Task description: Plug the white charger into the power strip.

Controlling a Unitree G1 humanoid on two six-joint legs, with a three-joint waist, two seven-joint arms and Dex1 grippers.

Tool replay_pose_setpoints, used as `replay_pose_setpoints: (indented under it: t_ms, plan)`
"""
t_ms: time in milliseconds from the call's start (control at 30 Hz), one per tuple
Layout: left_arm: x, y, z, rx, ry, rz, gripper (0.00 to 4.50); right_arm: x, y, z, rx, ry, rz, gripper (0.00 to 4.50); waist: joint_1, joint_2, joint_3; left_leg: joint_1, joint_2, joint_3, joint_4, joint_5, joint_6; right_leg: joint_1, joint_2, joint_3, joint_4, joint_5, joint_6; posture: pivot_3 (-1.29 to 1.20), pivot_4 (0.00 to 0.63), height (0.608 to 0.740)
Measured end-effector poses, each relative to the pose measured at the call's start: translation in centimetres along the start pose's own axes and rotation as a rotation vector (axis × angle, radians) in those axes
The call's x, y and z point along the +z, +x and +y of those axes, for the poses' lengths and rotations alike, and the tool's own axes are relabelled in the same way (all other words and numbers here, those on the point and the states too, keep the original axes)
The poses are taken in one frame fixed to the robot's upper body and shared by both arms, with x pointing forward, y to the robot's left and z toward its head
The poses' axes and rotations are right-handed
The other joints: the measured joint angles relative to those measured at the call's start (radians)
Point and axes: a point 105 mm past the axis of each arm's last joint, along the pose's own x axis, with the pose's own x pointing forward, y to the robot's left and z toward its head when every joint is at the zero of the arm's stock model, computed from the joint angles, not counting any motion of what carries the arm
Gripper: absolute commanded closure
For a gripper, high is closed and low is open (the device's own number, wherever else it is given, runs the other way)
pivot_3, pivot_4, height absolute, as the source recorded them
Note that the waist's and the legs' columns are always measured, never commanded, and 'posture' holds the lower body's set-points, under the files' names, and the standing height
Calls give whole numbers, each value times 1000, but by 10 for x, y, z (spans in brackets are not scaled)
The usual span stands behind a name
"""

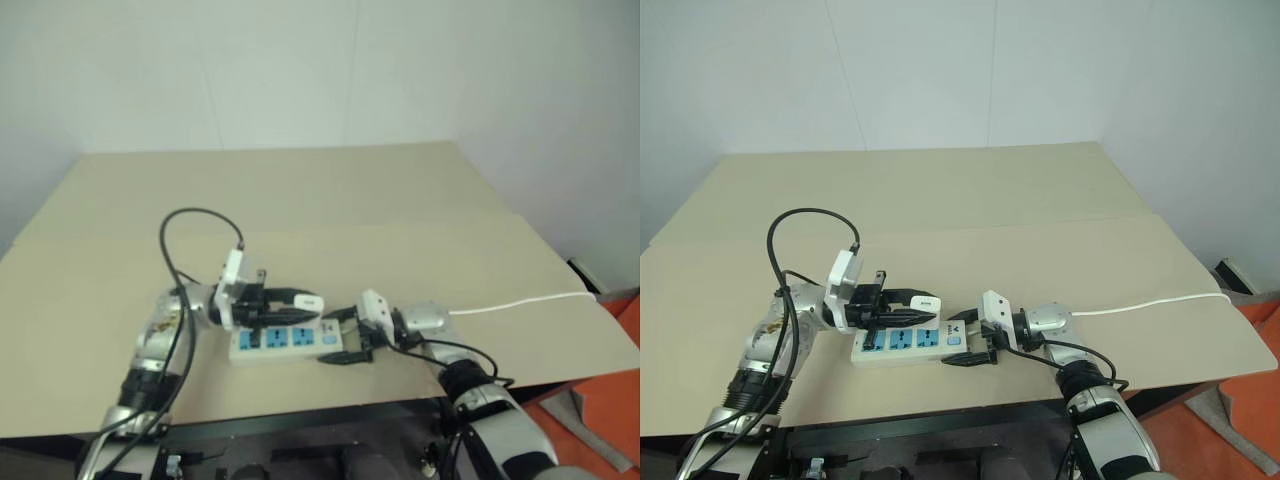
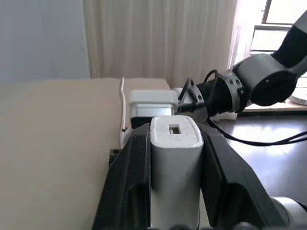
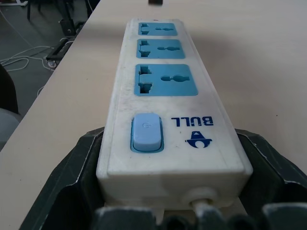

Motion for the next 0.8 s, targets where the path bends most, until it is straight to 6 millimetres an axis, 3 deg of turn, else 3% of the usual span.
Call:
replay_pose_setpoints:
  t_ms: [267,800]
  plan:
    - [-18,0,-9,-5,-27,34,3484,0,-1,0,-2,0,2,1081,0,0,0,0,0,0,0,0,0,0,0,0,0,0,0,0,150,740]
    - [-28,2,-9,21,-25,49,3484,0,-1,1,-3,-3,2,1081,1,0,0,0,0,0,-1,0,0,0,0,0,-1,0,0,0,150,740]
